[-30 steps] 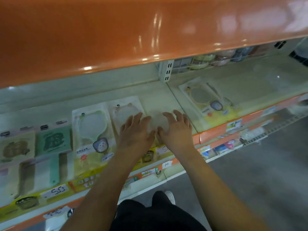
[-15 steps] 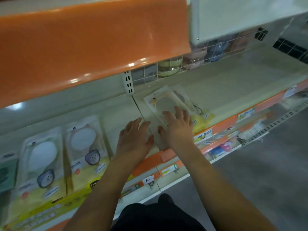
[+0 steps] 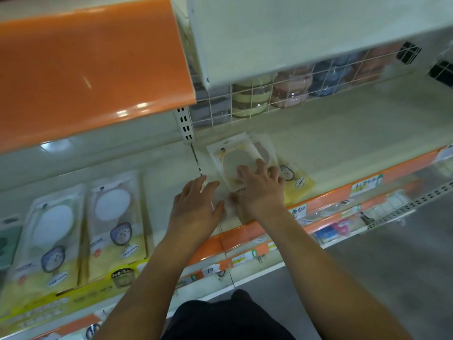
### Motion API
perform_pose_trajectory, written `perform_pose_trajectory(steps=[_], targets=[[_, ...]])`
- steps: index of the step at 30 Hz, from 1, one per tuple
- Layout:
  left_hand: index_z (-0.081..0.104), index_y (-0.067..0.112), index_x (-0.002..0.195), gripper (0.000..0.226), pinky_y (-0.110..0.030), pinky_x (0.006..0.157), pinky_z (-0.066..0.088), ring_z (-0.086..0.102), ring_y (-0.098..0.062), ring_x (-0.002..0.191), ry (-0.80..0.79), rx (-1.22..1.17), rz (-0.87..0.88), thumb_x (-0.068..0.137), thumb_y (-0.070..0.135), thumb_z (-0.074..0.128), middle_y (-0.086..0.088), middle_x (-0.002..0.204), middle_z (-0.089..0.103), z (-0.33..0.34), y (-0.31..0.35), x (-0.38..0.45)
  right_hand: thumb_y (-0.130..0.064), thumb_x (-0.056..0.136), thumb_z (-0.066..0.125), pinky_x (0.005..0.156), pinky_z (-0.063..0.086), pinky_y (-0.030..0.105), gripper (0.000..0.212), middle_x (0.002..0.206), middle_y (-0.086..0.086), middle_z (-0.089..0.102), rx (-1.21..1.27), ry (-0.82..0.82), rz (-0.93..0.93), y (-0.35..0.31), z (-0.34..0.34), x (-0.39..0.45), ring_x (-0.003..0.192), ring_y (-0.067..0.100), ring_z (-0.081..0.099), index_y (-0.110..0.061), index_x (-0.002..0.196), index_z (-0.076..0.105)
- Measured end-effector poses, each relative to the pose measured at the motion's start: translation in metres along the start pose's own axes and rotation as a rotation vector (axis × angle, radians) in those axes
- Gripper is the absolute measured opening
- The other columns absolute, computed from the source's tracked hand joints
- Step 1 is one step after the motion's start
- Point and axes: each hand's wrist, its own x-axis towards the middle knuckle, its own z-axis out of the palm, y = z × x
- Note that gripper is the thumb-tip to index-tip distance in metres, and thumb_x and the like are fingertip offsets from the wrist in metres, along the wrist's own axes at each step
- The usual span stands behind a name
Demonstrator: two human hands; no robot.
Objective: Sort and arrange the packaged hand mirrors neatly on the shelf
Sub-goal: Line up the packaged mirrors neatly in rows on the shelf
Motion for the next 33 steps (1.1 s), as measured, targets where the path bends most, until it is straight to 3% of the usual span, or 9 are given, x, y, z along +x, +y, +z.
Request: perform_pose_trajectory(steps=[7,19,28,33], targets=[[0.037,0.032,0.141,0.049,-0.037,0.112,0.022,0.02,-0.018,0.142,0.021,-0.003,-0.031,0.094,0.044,0.046,0.005,0.155,0.025,-0.005,-0.004,-0.005,-0.054,0.08,0.061,0.104,0.031,0.044,0.049,0.139,0.004,0.026,0.025,0.055,-0.033,-0.007,0.007,-0.006,0.114,0.035,0.032,-0.038,0.122,0.041],[0.04,0.03,0.14,0.049,-0.037,0.11,0.025,0.025,-0.018,0.14,0.085,-0.011,-0.068,0.093,0.044,0.047,0.004,0.153,0.028,-0.006,-0.015,-0.018,-0.037,0.083,0.061,0.097,0.036,0.045,0.033,0.14,0.005,0.037,0.133,0.172,-0.079,-0.009,0.014,-0.017,0.113,0.036,0.036,-0.033,0.116,0.059],[0.054,0.024,0.13,0.043,-0.043,0.099,0.039,0.046,-0.029,0.127,0.219,0.008,-0.165,0.09,0.038,0.057,-0.004,0.143,0.046,-0.018,-0.056,-0.049,-0.039,0.077,0.06,0.089,0.04,0.043,0.03,0.13,0.004,0.051,0.262,0.251,-0.204,-0.071,0.023,-0.035,0.106,0.038,0.047,-0.033,0.106,0.067],[0.056,0.021,0.128,0.045,-0.046,0.099,0.041,0.045,-0.031,0.128,0.243,0.03,-0.201,0.088,0.04,0.053,-0.007,0.139,0.049,-0.031,-0.088,-0.066,-0.037,0.076,0.063,0.087,0.042,0.044,0.028,0.131,0.004,0.051,0.245,0.269,-0.246,-0.107,0.029,-0.044,0.104,0.038,0.046,-0.031,0.102,0.069]])
